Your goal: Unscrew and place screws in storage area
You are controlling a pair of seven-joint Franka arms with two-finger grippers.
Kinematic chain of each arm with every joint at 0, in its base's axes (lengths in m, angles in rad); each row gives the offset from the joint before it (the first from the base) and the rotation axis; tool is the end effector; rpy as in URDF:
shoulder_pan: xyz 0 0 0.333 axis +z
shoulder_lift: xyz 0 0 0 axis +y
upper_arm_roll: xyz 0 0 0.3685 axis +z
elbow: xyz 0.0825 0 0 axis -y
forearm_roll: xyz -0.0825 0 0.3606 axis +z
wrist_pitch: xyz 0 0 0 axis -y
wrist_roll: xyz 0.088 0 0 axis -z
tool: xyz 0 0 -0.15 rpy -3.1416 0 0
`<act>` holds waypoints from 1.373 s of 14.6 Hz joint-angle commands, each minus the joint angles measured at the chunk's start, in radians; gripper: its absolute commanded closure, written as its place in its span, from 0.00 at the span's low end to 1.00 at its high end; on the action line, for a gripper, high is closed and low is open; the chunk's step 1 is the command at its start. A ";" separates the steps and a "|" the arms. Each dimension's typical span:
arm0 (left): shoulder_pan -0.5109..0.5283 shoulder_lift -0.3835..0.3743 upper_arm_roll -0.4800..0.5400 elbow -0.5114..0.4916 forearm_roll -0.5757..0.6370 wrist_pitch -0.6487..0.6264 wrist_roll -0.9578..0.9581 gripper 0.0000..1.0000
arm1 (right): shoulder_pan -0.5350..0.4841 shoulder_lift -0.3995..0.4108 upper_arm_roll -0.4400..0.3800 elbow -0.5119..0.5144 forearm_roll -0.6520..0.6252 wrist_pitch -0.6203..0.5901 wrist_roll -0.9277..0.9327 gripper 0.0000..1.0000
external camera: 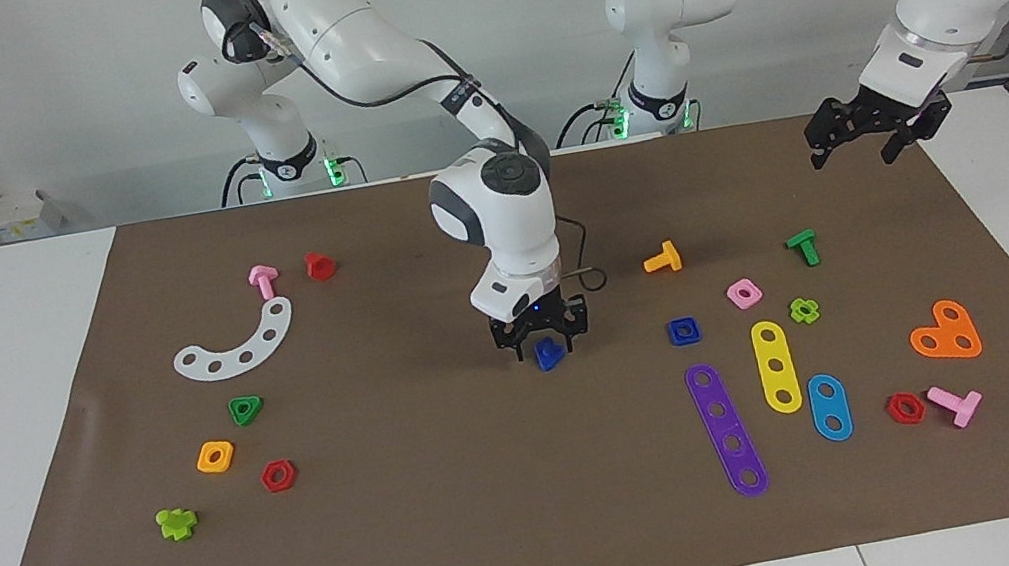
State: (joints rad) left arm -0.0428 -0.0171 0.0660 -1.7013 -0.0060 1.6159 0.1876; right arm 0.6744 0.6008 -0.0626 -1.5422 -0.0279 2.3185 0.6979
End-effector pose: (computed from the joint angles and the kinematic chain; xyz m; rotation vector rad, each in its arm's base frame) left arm 0.5212 0.0115 0.5883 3.1151 -0.2560 -0.1051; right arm 0.5995 0.4288 0.3328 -3.0661 0.0841 -0.2680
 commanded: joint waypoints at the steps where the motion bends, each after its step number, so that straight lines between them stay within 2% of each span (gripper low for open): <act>1: 0.009 -0.014 -0.009 -0.021 0.058 0.010 -0.049 0.00 | 0.002 0.002 0.006 -0.004 -0.017 -0.001 -0.008 0.38; 6: 0.009 -0.014 -0.012 -0.021 0.060 0.025 -0.050 0.00 | 0.004 0.001 0.006 -0.022 -0.015 -0.004 -0.037 0.43; 9: 0.011 -0.014 -0.012 -0.023 0.058 0.050 -0.047 0.00 | 0.004 0.001 0.006 -0.024 -0.014 -0.005 -0.049 0.56; 17: 0.011 -0.012 -0.008 -0.021 0.057 0.049 -0.056 0.00 | 0.004 -0.001 0.012 -0.024 -0.013 -0.011 -0.060 0.57; 18: 0.011 -0.012 -0.009 -0.021 0.057 0.047 -0.057 0.00 | 0.004 -0.001 0.012 -0.024 -0.012 -0.011 -0.069 0.65; 19: 0.011 -0.012 -0.009 -0.021 0.057 0.049 -0.057 0.00 | 0.004 -0.001 0.012 -0.024 -0.006 -0.010 -0.069 0.86; 20: 0.009 -0.012 -0.009 -0.023 0.057 0.049 -0.057 0.00 | 0.004 -0.001 0.012 -0.024 0.005 -0.008 -0.067 1.00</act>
State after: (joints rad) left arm -0.0427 -0.0167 0.0658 -1.7058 0.0278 1.6501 0.1440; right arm 0.6849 0.6041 -0.0580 -1.5606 -0.0276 2.3156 0.6559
